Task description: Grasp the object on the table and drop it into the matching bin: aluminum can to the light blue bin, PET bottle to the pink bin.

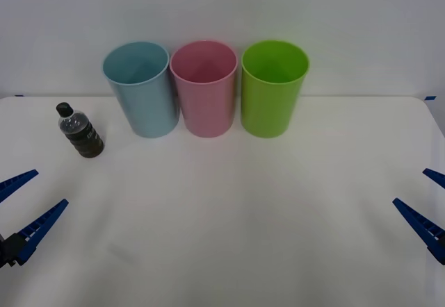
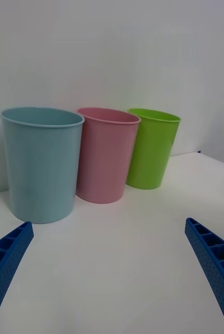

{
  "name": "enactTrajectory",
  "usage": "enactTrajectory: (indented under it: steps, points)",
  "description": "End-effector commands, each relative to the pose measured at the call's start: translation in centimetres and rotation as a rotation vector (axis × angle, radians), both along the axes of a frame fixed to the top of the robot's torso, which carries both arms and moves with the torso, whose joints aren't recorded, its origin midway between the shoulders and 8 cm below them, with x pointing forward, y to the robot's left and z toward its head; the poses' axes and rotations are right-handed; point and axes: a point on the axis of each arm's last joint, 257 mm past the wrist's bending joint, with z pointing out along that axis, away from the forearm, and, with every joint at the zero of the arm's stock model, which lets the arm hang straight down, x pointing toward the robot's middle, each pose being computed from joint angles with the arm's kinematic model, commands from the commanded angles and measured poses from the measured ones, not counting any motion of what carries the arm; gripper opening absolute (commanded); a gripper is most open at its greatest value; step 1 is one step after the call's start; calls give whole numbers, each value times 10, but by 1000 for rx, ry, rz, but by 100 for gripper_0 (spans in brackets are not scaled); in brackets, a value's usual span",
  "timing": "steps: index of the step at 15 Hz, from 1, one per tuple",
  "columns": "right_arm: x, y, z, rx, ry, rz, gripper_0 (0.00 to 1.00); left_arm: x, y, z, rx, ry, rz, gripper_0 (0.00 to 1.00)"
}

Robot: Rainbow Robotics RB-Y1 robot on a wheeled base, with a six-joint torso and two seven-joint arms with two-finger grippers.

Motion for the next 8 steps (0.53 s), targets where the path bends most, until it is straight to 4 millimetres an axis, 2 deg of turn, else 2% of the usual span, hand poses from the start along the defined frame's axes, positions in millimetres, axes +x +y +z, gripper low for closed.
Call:
enactTrajectory:
  steps: [1,2,4,8]
  points:
    - [0,0,0,0,0,0,100,0,0,0,0,0,0,100]
    - [0,0,0,0,0,0,100,-1,0,-10,5,23,7,100]
    - [0,0,0,0,0,0,100,-1,-4,-9,36,30,-17,100]
    - [0,0,0,0,0,0,100,-3,8,-14,49,44,16,100]
